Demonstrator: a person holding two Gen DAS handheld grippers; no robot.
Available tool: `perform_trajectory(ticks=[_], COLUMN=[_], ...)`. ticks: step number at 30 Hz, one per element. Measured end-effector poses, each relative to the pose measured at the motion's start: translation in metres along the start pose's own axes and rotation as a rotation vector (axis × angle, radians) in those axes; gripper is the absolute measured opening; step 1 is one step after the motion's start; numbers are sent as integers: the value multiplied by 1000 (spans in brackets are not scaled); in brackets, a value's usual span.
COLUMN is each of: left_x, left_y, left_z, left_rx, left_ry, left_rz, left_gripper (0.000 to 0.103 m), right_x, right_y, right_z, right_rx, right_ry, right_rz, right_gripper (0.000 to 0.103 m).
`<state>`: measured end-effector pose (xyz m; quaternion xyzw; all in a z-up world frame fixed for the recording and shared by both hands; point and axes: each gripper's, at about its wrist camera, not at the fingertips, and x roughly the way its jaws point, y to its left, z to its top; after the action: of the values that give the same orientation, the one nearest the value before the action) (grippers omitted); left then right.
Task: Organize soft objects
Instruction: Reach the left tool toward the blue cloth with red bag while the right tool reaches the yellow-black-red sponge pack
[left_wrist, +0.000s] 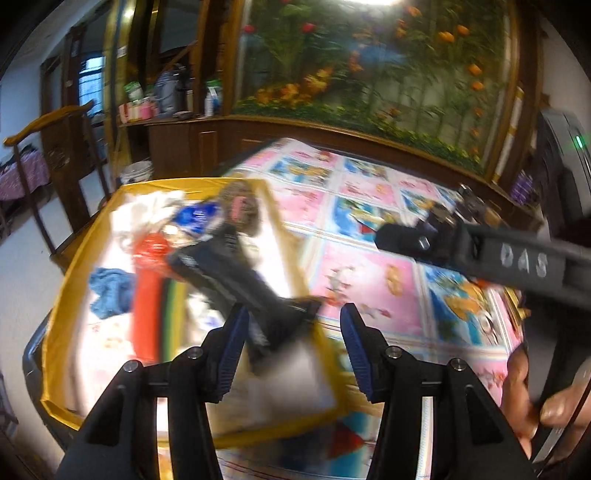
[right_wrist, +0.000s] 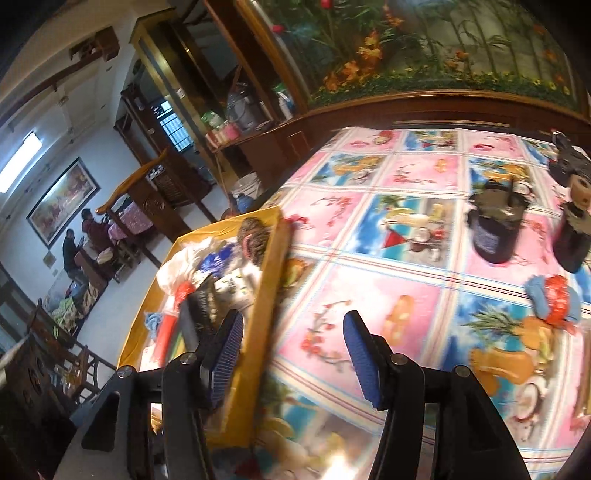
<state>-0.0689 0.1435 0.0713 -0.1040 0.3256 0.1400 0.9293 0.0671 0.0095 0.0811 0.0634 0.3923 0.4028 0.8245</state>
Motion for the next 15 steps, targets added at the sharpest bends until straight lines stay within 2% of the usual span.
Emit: perform_trajectory(ticks=[4, 8, 10, 12, 15], left_x=[10, 26, 29, 27, 33], left_y=[-45, -75, -81, -81, -78], left_z=[-15, -30, -32, -31, -33], left_rx=[114, 168, 193, 188, 182], left_ry=[36, 98, 114, 92, 134], left_rz=[-81, -170, -165, -165, -170], left_gripper=[51, 51, 51, 52, 53], right_x=[-27, -50, -56, -54, -47], right_y=[-40, -93, -126, -158, -191], right_z=[1, 4, 8, 13, 18], right_rx=[57, 95, 124, 160, 205], right_ry=[-29, -53, -43, -21, 9], right_rz=[-41, -169, -234, -299, -342], right_gripper=[66, 66, 66, 66, 66])
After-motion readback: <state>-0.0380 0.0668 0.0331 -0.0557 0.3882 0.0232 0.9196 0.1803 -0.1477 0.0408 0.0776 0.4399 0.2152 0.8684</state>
